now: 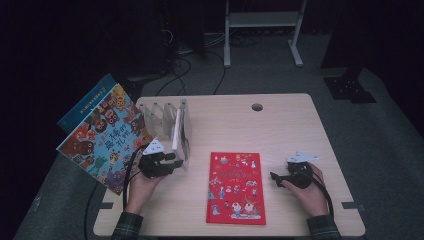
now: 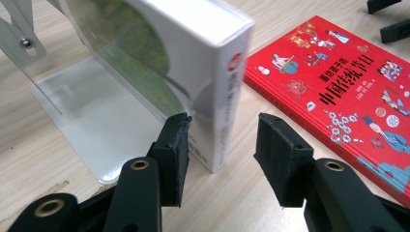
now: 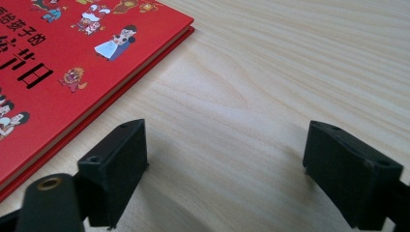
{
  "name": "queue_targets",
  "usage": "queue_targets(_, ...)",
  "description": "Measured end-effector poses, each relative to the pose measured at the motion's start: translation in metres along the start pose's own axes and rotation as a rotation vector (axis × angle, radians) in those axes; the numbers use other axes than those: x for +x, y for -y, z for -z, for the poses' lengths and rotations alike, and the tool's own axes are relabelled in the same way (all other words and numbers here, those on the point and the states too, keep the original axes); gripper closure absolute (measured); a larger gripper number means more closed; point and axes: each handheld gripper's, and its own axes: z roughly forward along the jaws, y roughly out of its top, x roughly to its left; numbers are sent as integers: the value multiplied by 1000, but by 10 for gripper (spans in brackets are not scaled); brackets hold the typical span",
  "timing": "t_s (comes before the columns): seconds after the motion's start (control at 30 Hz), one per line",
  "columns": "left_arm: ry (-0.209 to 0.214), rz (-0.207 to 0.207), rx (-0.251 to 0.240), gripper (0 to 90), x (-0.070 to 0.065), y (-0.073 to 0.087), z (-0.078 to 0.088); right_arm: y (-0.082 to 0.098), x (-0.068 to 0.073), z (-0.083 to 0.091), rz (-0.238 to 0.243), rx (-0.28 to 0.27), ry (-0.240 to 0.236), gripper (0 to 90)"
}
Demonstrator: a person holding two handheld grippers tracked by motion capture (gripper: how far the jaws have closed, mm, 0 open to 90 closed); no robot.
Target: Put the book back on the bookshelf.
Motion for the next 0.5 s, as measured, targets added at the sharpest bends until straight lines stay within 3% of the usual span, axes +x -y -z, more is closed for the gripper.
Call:
queue_targets(0.2, -18, -16, 14, 492, -3, 4, 7, -3, 5, 4, -13, 1, -17, 344)
queue_targets(0.37, -47, -26, 43, 456, -2, 9, 11, -9, 10, 8, -5, -19, -31, 360)
queue_targets(0.5, -41, 5, 36, 459, 2, 15, 15, -11, 12, 10, 0, -27, -32, 369)
